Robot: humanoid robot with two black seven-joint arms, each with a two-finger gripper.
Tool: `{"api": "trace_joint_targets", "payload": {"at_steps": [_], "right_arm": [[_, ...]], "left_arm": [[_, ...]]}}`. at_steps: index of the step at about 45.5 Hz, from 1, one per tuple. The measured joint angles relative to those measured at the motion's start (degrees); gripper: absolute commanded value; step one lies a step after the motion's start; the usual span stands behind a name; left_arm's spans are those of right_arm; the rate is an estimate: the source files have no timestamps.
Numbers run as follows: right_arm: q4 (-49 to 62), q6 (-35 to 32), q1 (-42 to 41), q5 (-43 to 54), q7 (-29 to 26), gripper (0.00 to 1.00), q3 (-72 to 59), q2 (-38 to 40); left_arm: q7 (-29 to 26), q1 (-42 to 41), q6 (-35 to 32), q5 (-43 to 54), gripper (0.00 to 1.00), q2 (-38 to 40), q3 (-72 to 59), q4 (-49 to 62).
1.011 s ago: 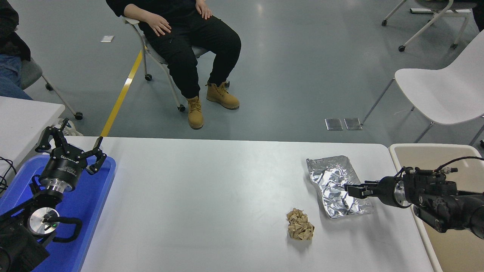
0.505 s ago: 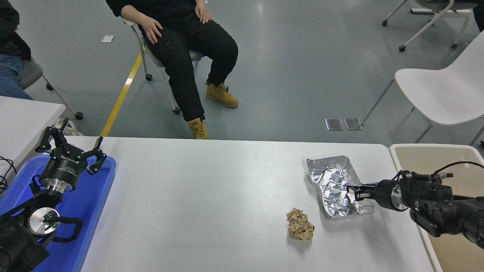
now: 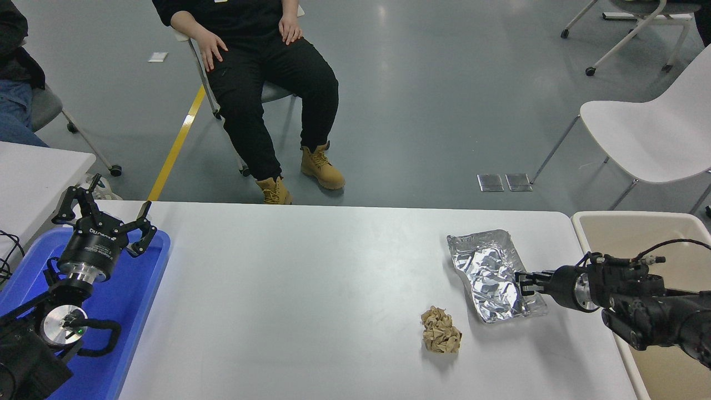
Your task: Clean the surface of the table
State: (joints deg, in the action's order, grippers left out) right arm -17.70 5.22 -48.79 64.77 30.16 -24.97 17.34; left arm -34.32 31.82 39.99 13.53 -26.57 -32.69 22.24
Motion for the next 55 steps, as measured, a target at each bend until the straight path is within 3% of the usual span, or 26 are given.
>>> {"api": "trace_joint_targets", "payload": {"at_steps": [29,55], "right_arm": [[-0.1,-0.2,-5.2,-14.3,0.1,0.0,1.3,3.1],[6.5,-11.1,-8.5,-44.3,-1.1,0.0,2.0,11.0]], "left_arm": [[0.0,0.0,0.0,0.0,1.0,0.0,0.0,0.0],[0.0,0.0,0.0,0.0,1.0,0.0,0.0,0.0]]}}
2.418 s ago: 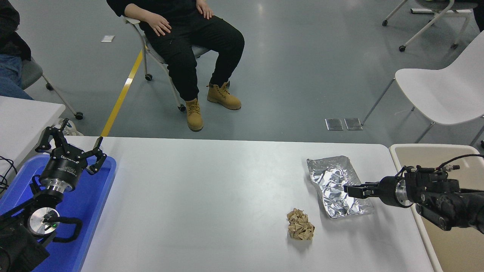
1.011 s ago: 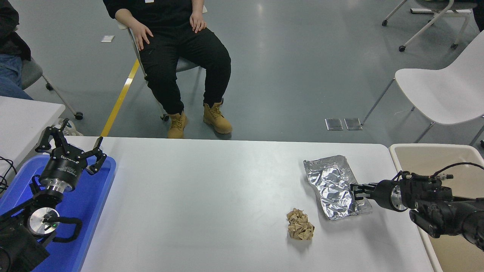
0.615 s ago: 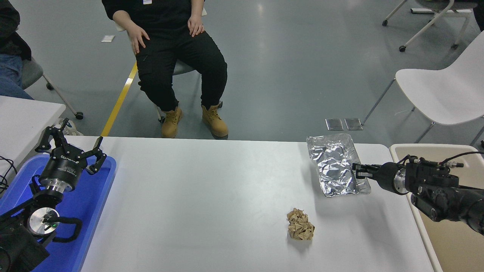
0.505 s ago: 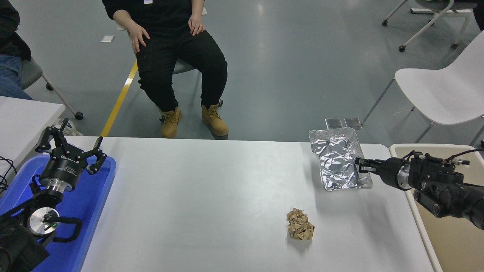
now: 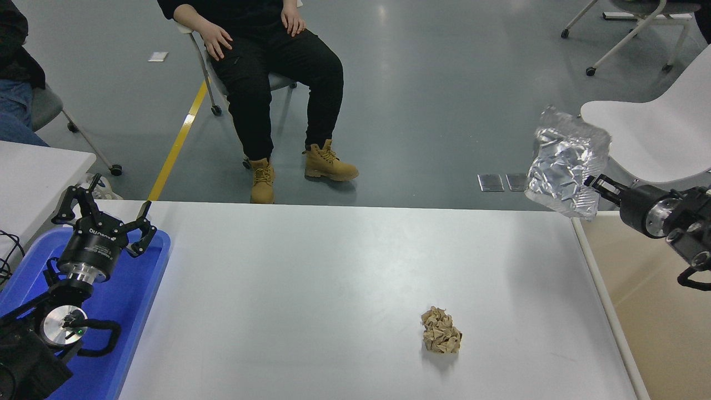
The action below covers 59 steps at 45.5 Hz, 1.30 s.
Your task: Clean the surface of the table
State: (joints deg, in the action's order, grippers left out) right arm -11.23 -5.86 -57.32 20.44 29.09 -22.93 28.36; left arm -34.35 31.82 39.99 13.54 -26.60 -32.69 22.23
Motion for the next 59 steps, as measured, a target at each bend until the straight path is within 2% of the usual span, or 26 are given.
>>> {"api": "trace_joint_targets", "payload": {"at_steps": [13,28,37,59], "right_arm": [[4.3,-2.0,1.3,-9.0,-3.5,0.0,1.6,3.2],[8.9,-1.3,6.7,-11.3,-7.8,0.0,6.8,4.4],[10.5,0.8,11.0,-11.0,-9.1,0.0,7.5,4.6],[12.8,9.3,20.4,-1.5,-10.2,0.0,4.1,3.8]], "left_arm": [[0.0,0.0,0.0,0.0,1.0,0.0,0.0,0.0],[0.0,0.0,0.0,0.0,1.0,0.0,0.0,0.0],[0.0,0.0,0.0,0.0,1.0,0.0,0.0,0.0],[0.0,0.0,0.0,0.0,1.0,0.1,0.0,0.0]]}}
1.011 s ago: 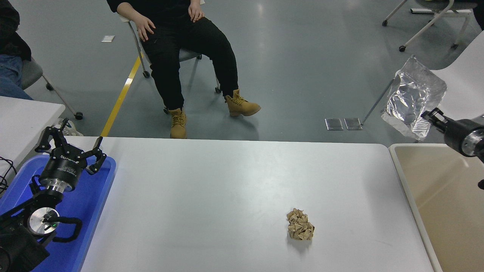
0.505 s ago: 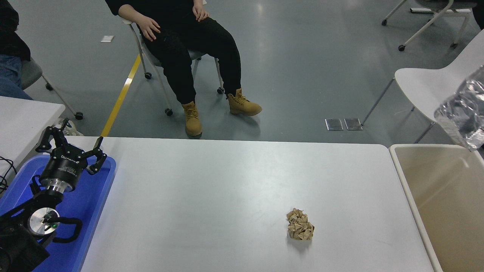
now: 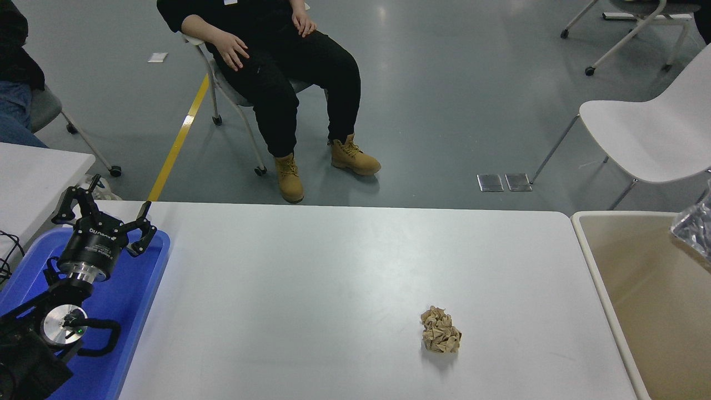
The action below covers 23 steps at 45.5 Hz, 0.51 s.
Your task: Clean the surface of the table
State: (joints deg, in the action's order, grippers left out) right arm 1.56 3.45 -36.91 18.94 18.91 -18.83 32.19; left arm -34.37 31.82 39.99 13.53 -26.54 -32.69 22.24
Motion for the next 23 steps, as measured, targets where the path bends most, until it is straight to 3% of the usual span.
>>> {"api": "trace_joint_targets", "payload": {"at_steps": [23], "right_arm": [[0.1,1.0,4.1,1.5,-2.7,0.0,-1.9,-4.4]], "left_arm": [[0.0,0.0,0.0,0.0,1.0,0.0,0.0,0.0]]}}
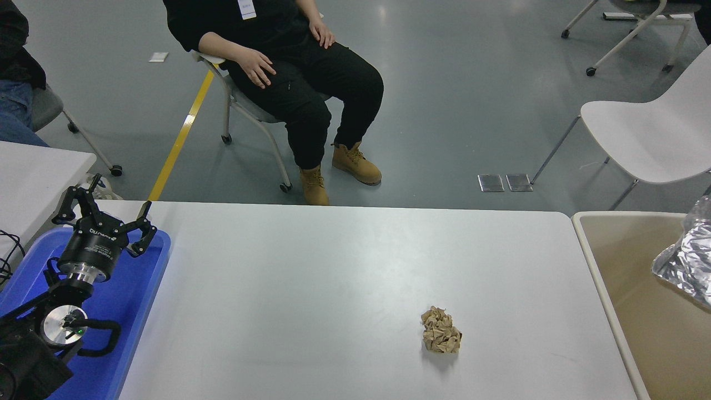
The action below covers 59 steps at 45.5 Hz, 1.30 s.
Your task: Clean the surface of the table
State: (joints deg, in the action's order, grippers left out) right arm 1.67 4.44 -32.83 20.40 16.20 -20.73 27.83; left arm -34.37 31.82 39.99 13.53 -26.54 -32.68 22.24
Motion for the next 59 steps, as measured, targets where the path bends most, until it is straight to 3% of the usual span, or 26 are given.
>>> {"api": "trace_joint_targets", "payload": {"at_steps": [25,26,28,31,32,34,49,59], "right_arm": [[-0.2,0.3,3.0,0.0,-0.4,0.0,-0.1,-3.6],[-0.2,0.3,3.0,0.0,-0.4,0.01,-0.1,-3.6],[-0.2,0.4,3.0,0.0,-0.4,0.16,0.0,-3.6],[-0.2,0.5,3.0,0.0,-0.4,0.24,0.1,-3.6],[-0.1,0.6,3.0,0.0,-0.4,0.36,0.1,-3.6],[0.0,0.9,2.9,-0.1,-0.4,0.46,0.2,-3.6],[0.1,2.5,2.5,-0.7,-0.4,0.73,1.0,-3.3],[-0.1,3.0,0.4,-1.0,-0.3,0.81,3.0,-3.3]], "left_arm": [[0.0,0.0,0.0,0.0,1.0,0.0,0.0,0.0],[0.0,0.0,0.0,0.0,1.0,0.0,0.0,0.0],[0.0,0.0,0.0,0.0,1.0,0.0,0.0,0.0],[0.0,0.0,0.0,0.0,1.0,0.0,0.0,0.0],[0.0,0.0,0.0,0.0,1.0,0.0,0.0,0.0],[0.0,0.0,0.0,0.0,1.0,0.0,0.0,0.0],[0.0,0.0,0.0,0.0,1.0,0.0,0.0,0.0],[0.0,0.0,0.0,0.0,1.0,0.0,0.0,0.0]]}}
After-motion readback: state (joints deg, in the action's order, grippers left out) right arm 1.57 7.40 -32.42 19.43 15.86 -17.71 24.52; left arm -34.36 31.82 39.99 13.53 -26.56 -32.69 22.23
